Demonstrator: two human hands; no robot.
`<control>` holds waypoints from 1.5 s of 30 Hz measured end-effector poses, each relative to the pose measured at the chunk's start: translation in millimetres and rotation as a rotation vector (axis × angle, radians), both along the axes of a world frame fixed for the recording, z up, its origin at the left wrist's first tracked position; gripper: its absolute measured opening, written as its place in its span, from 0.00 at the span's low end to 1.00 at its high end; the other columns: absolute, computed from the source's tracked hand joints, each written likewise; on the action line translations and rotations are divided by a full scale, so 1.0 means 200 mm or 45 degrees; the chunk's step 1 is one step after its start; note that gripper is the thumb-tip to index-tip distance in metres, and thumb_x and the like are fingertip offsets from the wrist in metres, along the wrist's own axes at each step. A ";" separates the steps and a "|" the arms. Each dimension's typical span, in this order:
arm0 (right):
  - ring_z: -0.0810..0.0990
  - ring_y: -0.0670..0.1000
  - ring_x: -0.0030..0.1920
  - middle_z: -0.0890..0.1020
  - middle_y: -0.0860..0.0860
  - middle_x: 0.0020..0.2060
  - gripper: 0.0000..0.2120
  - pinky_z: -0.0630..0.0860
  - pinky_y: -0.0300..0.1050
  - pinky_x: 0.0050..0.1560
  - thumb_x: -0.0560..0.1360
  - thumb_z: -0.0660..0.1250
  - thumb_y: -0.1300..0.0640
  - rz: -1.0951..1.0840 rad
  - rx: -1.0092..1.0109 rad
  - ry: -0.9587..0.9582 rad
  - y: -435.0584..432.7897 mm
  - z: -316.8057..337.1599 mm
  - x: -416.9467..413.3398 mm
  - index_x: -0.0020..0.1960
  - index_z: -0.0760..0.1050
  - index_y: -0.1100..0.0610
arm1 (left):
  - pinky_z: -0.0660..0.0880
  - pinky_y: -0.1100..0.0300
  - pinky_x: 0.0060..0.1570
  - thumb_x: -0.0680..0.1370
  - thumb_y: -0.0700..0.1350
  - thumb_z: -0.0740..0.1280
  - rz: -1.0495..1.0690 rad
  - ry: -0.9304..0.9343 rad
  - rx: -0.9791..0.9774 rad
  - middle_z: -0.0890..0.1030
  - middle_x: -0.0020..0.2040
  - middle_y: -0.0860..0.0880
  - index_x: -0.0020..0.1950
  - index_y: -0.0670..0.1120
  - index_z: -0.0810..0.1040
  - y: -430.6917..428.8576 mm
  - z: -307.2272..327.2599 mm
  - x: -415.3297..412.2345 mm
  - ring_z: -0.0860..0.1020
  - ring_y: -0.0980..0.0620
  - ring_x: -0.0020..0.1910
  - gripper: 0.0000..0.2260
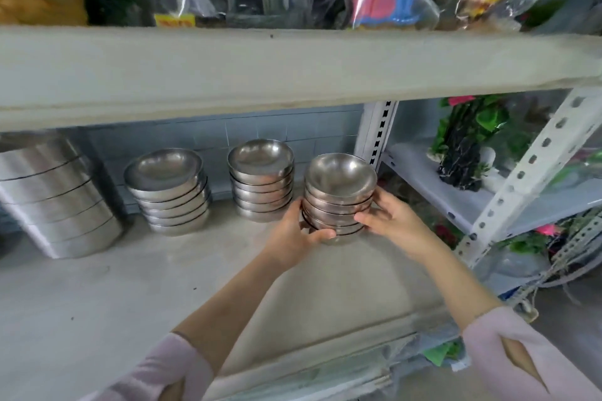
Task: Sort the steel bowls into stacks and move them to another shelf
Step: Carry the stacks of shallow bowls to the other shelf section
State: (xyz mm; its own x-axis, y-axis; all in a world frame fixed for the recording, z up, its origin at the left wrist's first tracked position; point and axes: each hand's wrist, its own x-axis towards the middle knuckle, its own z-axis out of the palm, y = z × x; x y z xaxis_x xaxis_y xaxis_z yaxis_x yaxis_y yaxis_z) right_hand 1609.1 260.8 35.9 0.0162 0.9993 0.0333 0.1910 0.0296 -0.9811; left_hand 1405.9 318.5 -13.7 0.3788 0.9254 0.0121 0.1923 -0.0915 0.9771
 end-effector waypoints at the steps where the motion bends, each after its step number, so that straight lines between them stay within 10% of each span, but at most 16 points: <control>1: 0.80 0.38 0.59 0.79 0.43 0.64 0.27 0.76 0.43 0.63 0.74 0.72 0.64 -0.005 -0.012 0.006 0.05 0.00 0.03 0.68 0.69 0.46 | 0.69 0.81 0.41 0.71 0.40 0.77 0.025 0.004 -0.002 0.75 0.57 0.61 0.66 0.54 0.63 0.03 -0.01 0.04 0.76 0.64 0.52 0.31; 6: 0.80 0.40 0.60 0.82 0.44 0.59 0.21 0.72 0.49 0.68 0.74 0.70 0.66 0.059 -0.015 0.072 0.26 -0.02 0.14 0.63 0.74 0.50 | 0.73 0.64 0.59 0.67 0.47 0.80 0.186 0.035 0.001 0.80 0.58 0.58 0.60 0.58 0.71 0.17 -0.07 0.16 0.78 0.59 0.58 0.28; 10: 0.78 0.42 0.62 0.80 0.45 0.62 0.24 0.71 0.47 0.69 0.75 0.71 0.64 0.095 -0.024 0.097 0.39 -0.05 0.18 0.69 0.72 0.54 | 0.69 0.79 0.49 0.70 0.44 0.78 0.270 0.091 0.042 0.77 0.54 0.59 0.68 0.46 0.69 0.21 -0.03 0.21 0.76 0.64 0.53 0.30; 26: 0.73 0.46 0.69 0.78 0.48 0.67 0.28 0.63 0.49 0.75 0.75 0.69 0.67 0.246 -0.067 0.341 0.56 -0.11 0.26 0.73 0.68 0.55 | 0.70 0.56 0.67 0.65 0.61 0.76 0.513 0.229 0.010 0.75 0.65 0.53 0.74 0.46 0.62 0.25 -0.04 0.34 0.74 0.55 0.65 0.44; 34: 0.80 0.35 0.50 0.82 0.40 0.52 0.15 0.73 0.29 0.49 0.74 0.73 0.55 -0.183 0.220 0.055 0.16 -0.06 0.16 0.60 0.78 0.51 | 0.74 0.65 0.53 0.74 0.50 0.73 0.564 0.371 -0.043 0.78 0.64 0.52 0.69 0.48 0.74 -0.10 0.02 0.14 0.79 0.55 0.59 0.24; 38: 0.81 0.39 0.42 0.84 0.43 0.43 0.07 0.74 0.30 0.46 0.74 0.72 0.60 0.112 0.366 -0.026 0.05 0.02 -0.08 0.51 0.81 0.51 | 0.76 0.68 0.49 0.75 0.49 0.72 0.754 0.456 0.057 0.82 0.55 0.56 0.60 0.52 0.80 -0.41 0.14 -0.18 0.81 0.59 0.52 0.14; 45: 0.77 0.36 0.58 0.82 0.42 0.56 0.16 0.67 0.28 0.62 0.74 0.73 0.56 0.678 0.643 -0.360 -0.12 0.11 -0.87 0.60 0.80 0.53 | 0.69 0.63 0.59 0.76 0.50 0.70 1.237 0.981 0.194 0.77 0.65 0.53 0.67 0.51 0.77 -1.10 0.30 -0.92 0.78 0.52 0.59 0.19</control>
State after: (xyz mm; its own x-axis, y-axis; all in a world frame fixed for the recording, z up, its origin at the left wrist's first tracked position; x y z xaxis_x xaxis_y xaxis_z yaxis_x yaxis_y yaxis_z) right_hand 1436.1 236.7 57.4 -0.5375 0.7329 0.4171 0.2665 0.6169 -0.7405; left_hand 1221.2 99.1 45.4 -0.5039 0.8346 0.2225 0.7605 0.3064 0.5726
